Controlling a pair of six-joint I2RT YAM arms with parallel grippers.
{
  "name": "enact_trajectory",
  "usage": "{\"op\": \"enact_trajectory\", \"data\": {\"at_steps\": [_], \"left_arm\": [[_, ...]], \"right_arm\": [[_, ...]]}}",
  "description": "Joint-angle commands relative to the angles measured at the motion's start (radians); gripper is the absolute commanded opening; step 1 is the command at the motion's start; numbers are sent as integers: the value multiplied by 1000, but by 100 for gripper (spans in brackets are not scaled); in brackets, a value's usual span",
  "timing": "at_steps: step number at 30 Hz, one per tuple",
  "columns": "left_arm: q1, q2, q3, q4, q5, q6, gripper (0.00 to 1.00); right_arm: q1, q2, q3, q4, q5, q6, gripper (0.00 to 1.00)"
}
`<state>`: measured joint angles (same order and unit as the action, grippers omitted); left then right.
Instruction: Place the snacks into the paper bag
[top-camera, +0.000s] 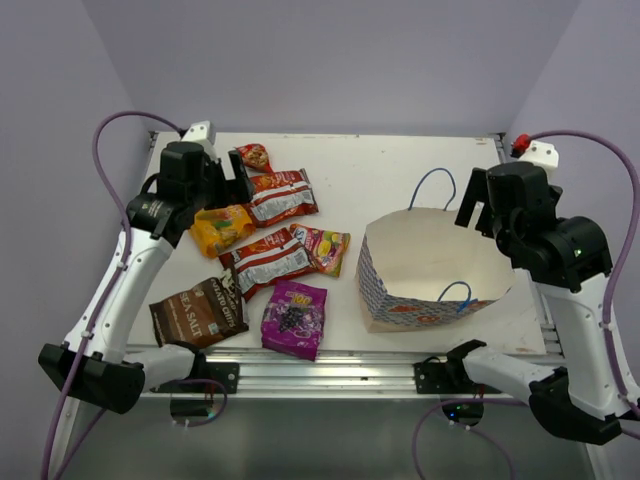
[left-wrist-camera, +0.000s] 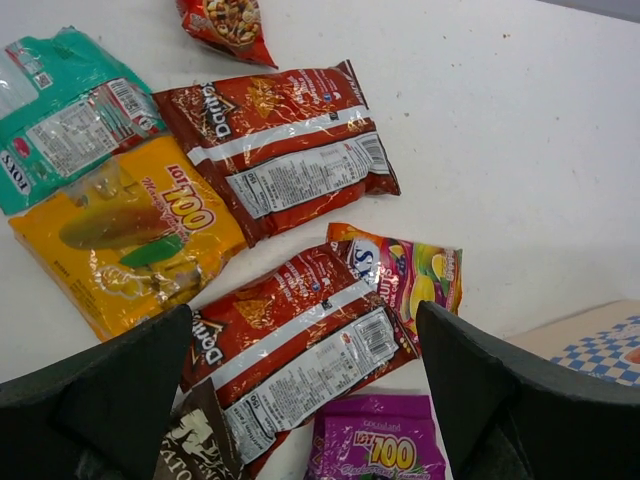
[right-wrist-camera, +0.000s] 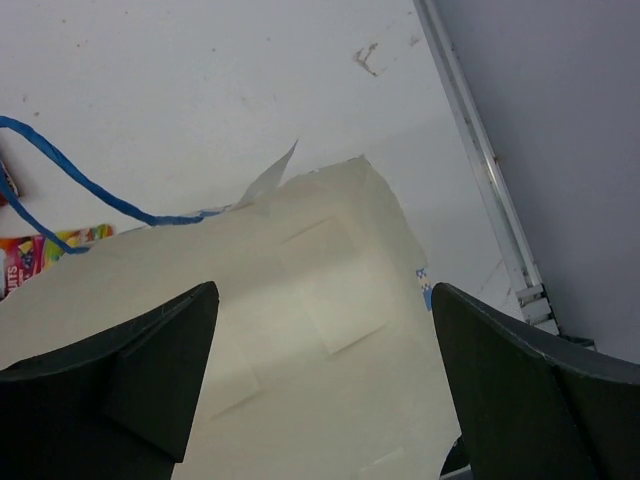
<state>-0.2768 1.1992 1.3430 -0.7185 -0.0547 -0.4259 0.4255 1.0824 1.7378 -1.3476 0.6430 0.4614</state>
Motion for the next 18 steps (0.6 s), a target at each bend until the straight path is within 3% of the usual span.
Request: {"op": "enact_trajectory", "data": {"at_steps": [1,4,5,7,11,14,18], "left_arm": [[7,-16,-34,50,50,22,97],[7,-23,-67,59,95,18,96],[7,-26,-79,62,104,18,96],[7,-33,-87,65,107,19,96],[7,-38,-87,68,107,32,96],[7,-33,-88,74,118,41,96],[7,-35,-111,94,138,42,96]], "right_arm": [[1,-47,-53,-246,6,80,88],[-1,-73,-121,-246,14,146,77],[-2,-76,-138,-246,29,160,68],[-2,-84,-188,-245,41,186,63],[-7,-105,-234,-245,81,204,66],[-20,-130,-256,-245,122,201,74],[-108,-144,-303,-245,142,157,77]]}}
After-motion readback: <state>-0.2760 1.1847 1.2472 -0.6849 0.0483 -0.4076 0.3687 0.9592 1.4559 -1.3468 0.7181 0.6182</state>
